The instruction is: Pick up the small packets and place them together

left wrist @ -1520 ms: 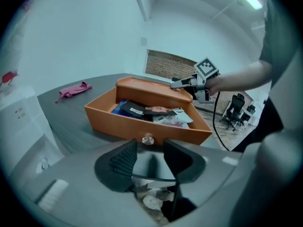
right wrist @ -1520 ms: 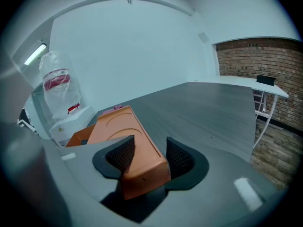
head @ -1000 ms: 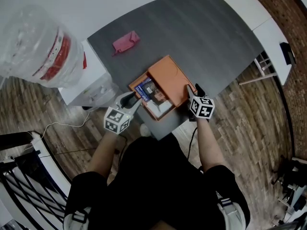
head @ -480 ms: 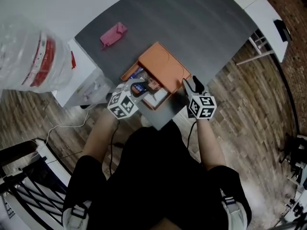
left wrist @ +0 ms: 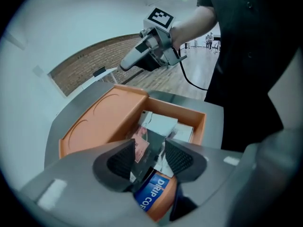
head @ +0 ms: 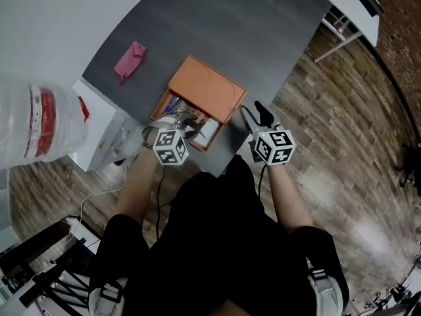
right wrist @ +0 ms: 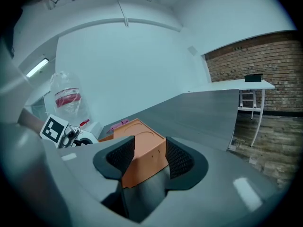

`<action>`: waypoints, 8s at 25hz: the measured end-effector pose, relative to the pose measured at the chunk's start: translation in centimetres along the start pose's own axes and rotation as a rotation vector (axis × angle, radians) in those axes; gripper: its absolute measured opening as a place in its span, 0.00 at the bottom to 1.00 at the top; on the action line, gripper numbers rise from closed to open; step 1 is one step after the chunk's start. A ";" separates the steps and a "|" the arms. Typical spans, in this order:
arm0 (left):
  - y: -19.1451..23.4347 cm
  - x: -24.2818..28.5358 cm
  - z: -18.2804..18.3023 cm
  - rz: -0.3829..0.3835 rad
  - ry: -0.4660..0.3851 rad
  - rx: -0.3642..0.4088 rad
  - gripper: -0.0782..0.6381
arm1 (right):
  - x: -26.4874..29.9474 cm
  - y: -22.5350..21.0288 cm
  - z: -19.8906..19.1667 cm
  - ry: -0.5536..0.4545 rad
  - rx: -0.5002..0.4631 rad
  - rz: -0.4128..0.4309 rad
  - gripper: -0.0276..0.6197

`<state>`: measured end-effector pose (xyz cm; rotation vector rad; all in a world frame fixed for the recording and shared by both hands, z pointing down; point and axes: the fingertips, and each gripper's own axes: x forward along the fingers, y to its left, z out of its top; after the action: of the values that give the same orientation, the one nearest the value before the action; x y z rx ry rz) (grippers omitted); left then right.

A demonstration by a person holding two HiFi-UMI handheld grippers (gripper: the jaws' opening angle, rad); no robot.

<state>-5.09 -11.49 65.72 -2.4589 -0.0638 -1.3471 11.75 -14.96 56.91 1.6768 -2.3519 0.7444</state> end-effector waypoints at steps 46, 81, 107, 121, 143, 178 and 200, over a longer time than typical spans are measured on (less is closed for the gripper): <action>11.3 -11.5 4.1 0.460 -0.471 -0.610 0.11 | 1.6 2.5 -0.7 0.080 -0.062 0.110 0.32; 18.1 -5.5 -3.9 0.600 -0.387 -1.211 0.30 | 0.8 0.0 -0.3 0.114 -0.116 0.079 0.31; 10.7 -6.0 -0.1 0.371 -0.375 -0.907 0.38 | 2.7 2.7 2.5 0.092 -0.201 0.162 0.31; 2.8 -2.7 -3.1 0.111 0.057 -0.278 0.39 | 4.5 5.1 2.2 0.128 -0.222 0.241 0.31; 1.5 0.5 -5.3 -0.197 0.306 -0.074 0.53 | 3.2 2.7 1.5 0.126 -0.131 0.167 0.30; 1.8 -2.4 -3.0 -0.068 0.131 -0.149 0.11 | 4.8 4.6 1.7 0.151 -0.201 0.239 0.29; 8.8 -10.6 3.2 0.381 -0.071 -0.232 0.11 | 6.3 6.9 2.4 0.143 -0.246 0.304 0.28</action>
<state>-6.58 -17.47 52.98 -2.5322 0.5449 -1.1527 3.51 -19.75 55.31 1.1474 -2.5033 0.5669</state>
